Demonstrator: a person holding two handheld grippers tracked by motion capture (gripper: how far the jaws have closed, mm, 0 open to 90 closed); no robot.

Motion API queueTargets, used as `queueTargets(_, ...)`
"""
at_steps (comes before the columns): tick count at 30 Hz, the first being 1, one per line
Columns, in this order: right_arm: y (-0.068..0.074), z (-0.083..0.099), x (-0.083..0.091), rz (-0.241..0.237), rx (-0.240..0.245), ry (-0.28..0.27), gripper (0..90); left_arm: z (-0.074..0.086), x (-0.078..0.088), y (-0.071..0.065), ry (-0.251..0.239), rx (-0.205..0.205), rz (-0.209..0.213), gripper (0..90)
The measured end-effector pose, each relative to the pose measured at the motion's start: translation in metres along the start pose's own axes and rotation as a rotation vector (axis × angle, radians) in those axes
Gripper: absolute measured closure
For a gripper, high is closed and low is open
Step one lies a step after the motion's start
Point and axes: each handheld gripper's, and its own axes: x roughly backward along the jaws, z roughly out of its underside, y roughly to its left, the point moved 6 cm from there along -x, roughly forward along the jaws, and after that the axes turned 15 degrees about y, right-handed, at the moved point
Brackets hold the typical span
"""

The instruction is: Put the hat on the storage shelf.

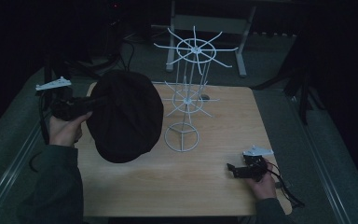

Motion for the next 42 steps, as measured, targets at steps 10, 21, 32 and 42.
queueTargets(10, 0.0, 0.0, 0.0, 0.001, 0.0, 0.0, 11.2, -0.005, 0.002, -0.003, -0.006, -0.009, 0.006, 76.1)
queueTargets(21, 0.0, 0.0, 0.0, 0.0, -0.001, 0.0, 11.1, -0.007, 0.005, -0.004, -0.021, -0.009, 0.018, 76.1)
queueTargets(32, 0.0, 0.0, 0.0, 0.0, 0.0, 0.002, 11.1, -0.011, 0.008, -0.005, -0.045, -0.002, 0.038, 76.0)
queueTargets(42, 0.0, 0.0, 0.0, 0.0, 0.0, 0.001, 11.2, -0.015, 0.011, -0.009, -0.068, -0.008, 0.067, 76.0)
